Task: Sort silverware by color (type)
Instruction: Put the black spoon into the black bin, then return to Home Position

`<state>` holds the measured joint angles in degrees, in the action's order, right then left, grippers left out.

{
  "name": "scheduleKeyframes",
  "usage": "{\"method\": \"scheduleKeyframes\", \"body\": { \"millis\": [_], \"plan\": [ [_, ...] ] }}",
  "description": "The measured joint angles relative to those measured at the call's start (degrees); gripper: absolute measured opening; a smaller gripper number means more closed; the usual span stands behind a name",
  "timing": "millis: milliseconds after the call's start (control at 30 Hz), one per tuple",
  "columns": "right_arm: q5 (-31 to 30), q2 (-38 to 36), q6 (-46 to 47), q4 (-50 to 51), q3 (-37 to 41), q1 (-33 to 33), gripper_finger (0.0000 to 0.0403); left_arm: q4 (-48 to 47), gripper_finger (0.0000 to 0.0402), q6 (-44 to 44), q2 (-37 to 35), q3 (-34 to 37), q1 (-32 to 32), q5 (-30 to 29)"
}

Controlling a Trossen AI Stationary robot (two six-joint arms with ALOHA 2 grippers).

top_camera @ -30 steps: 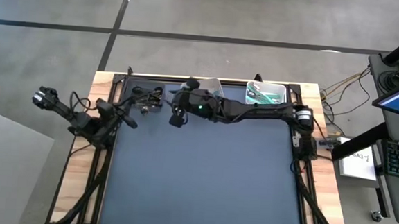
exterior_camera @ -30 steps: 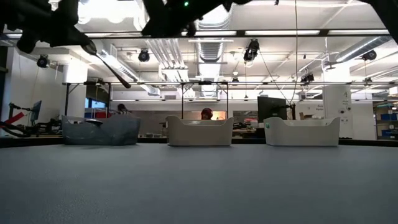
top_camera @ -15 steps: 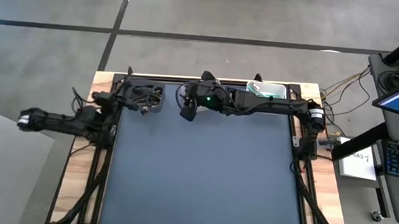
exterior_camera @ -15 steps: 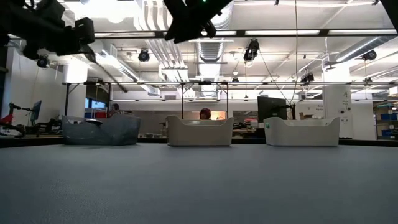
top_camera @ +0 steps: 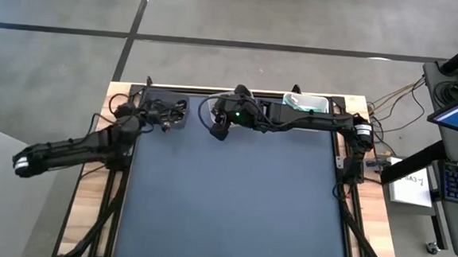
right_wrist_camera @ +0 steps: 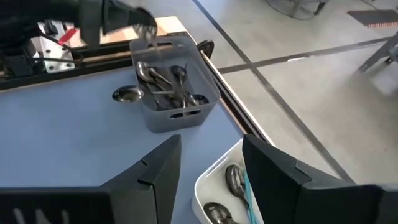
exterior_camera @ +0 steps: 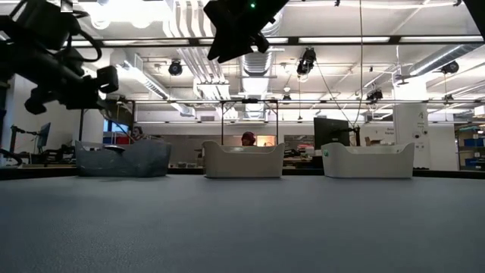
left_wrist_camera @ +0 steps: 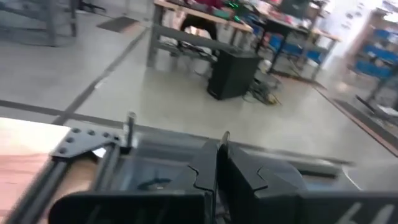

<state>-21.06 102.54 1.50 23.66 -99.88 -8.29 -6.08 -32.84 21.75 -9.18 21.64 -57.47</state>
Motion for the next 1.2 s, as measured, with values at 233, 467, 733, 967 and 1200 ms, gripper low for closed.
{"method": "scheduleKeyframes", "body": {
  "millis": [233, 467, 733, 967, 1200],
  "plan": [
    [0.0, -0.02, 0.06, 0.44, 0.0, 0.0, 0.0164, 0.94, 0.0, -1.69, -0.04, -0.49, 7.24, 6.71],
    [0.0, -0.02, 0.04, 0.43, 0.0, 0.0, 0.0167, 1.0, 0.0029, -3.28, 1.15, -0.49, 11.37, 16.67],
    [1.14, -1.69, 2.85, 6.53, 0.02, -0.27, 0.0167, 2.23, 0.0082, 2.18, 1.26, -0.53, 12.03, 16.16],
    [9.54, -3.58, 5.91, 11.08, 0.17, -1.5, 0.0159, 3.34, 0.0115, 7.74, 1.24, -0.53, 12.14, -2.81],
    [12.71, -4.01, 5.06, 16.07, 0.32, -1.48, 0.015, 3.54, 0.0123, 6.89, 0.62, -1.35, 12.14, -5.03]
  ]
}}
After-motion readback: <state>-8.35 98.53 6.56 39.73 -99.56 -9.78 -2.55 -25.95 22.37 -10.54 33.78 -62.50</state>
